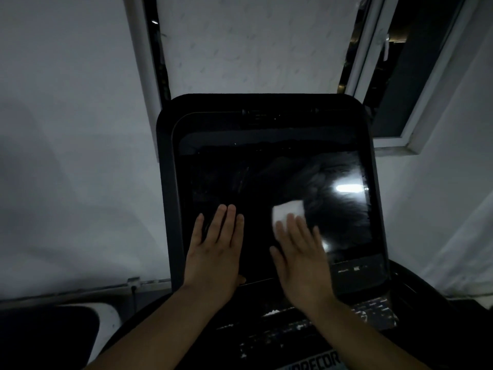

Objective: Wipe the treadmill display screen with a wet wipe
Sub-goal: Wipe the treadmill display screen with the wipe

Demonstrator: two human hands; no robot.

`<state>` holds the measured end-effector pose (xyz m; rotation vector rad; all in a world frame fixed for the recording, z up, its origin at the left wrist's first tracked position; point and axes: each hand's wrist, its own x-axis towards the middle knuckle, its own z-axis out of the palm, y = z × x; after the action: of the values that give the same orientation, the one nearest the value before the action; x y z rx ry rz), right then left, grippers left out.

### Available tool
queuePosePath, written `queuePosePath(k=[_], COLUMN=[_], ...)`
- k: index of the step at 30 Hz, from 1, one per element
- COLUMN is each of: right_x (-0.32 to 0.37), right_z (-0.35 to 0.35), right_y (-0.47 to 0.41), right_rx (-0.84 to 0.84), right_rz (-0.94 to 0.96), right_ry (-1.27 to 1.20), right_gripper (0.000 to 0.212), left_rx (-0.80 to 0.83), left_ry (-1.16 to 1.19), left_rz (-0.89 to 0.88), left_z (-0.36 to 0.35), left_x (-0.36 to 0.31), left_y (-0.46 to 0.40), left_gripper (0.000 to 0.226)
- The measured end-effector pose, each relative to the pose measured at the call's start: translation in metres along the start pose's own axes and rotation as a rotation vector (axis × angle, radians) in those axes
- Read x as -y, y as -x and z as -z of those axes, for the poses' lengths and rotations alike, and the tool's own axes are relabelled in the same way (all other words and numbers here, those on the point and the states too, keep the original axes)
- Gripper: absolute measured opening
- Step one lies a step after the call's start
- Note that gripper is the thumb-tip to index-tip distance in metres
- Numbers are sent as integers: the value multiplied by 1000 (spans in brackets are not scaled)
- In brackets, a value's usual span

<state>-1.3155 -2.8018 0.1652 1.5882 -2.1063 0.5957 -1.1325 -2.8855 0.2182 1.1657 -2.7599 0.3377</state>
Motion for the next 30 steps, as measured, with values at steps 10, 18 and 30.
queuePosePath(k=[10,18,30], right_x=[-70,-58,-132], right_z=[7,6,21], right_y=[19,29,35], right_rx=[53,32,156], right_rz=[-74,-272,-417], right_ry=[72,61,107], right_gripper=[57,67,87], left_rx=[-5,2,-21], left_ry=[-1,-6,13], left_rz=[-6,-6,-1], left_z=[0,-2,-5], left_x=[2,1,1], left_y=[0,-1,-3], left_gripper=[124,124,126])
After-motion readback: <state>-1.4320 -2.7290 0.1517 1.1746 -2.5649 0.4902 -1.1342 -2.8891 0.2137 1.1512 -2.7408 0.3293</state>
